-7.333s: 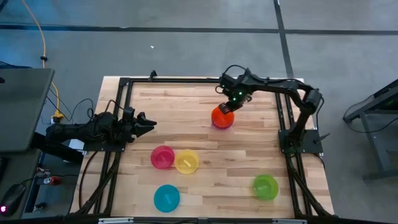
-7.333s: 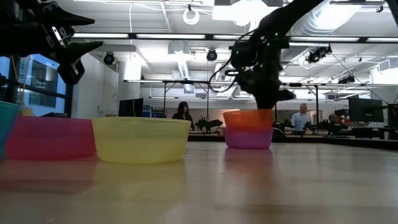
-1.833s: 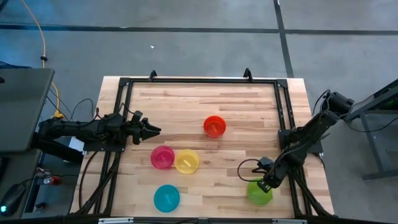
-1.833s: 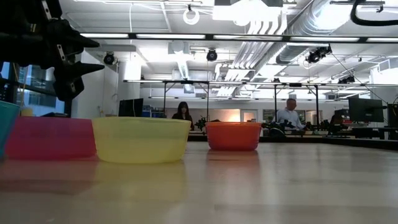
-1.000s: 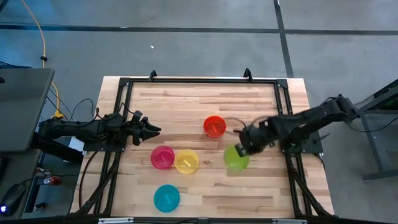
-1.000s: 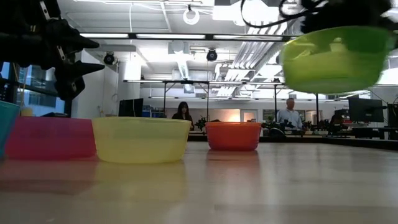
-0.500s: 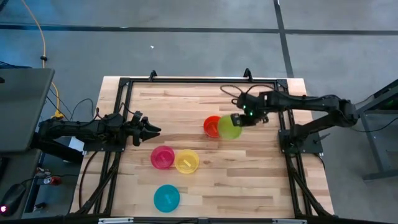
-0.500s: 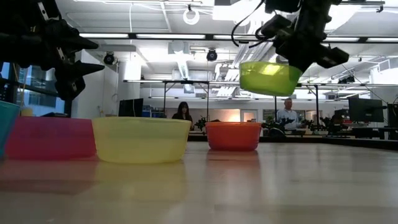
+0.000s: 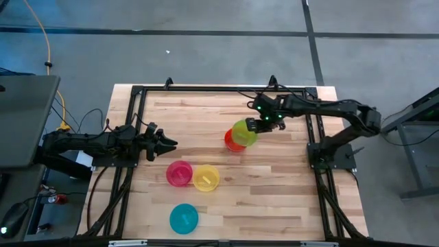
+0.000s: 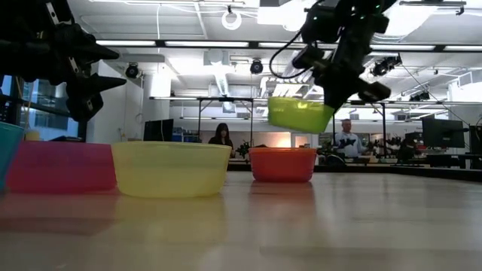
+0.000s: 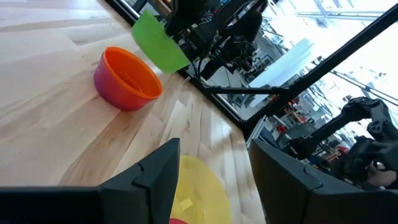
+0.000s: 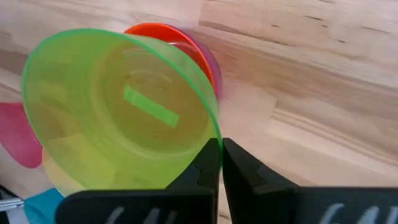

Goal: Nest bowls inside each other
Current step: Stack the green bowl on the orange bowl

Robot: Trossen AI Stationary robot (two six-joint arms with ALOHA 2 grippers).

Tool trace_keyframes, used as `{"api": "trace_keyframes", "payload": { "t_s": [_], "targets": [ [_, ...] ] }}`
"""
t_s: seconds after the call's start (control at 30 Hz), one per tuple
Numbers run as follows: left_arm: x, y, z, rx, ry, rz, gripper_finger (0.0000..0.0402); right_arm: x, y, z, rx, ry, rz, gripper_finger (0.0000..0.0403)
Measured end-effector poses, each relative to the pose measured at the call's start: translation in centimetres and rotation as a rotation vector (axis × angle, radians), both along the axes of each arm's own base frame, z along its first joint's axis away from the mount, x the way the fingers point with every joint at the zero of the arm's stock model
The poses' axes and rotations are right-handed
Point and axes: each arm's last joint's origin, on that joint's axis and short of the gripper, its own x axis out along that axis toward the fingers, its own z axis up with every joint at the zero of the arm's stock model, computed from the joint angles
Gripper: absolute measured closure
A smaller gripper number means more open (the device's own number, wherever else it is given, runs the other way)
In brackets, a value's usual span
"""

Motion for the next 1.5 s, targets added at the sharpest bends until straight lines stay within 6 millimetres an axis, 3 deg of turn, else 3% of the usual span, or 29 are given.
{"api": "trace_keyframes", "payload": {
  "t_s": [0.27,0.4,0.5,0.93,1.5],
  "targets": [
    [0.0,0.0,0.0,-0.003,0.003,0.000,0.0218,3.8,-1.6,-0.4,-0.015,0.052,0.113,0.0403],
    [0.0,0.0,-0.1,-0.012,0.005,0.001,0.0218,4.7,-2.0,-0.5,-0.015,0.160,0.177,0.0403],
    [0.0,0.0,-0.1,-0.012,0.005,0.000,0.0218,4.9,-2.1,-1.0,-0.002,0.215,0.203,0.0403],
    [0.0,0.0,-0.1,0.004,0.007,0.000,0.0218,5.7,-2.3,-1.5,-0.043,0.163,0.204,0.0403],
    [0.0,0.1,-0.2,0.015,0.022,0.017,0.0218,5.2,-2.0,-3.6,0.013,0.154,0.185,0.0403]
  ]
}}
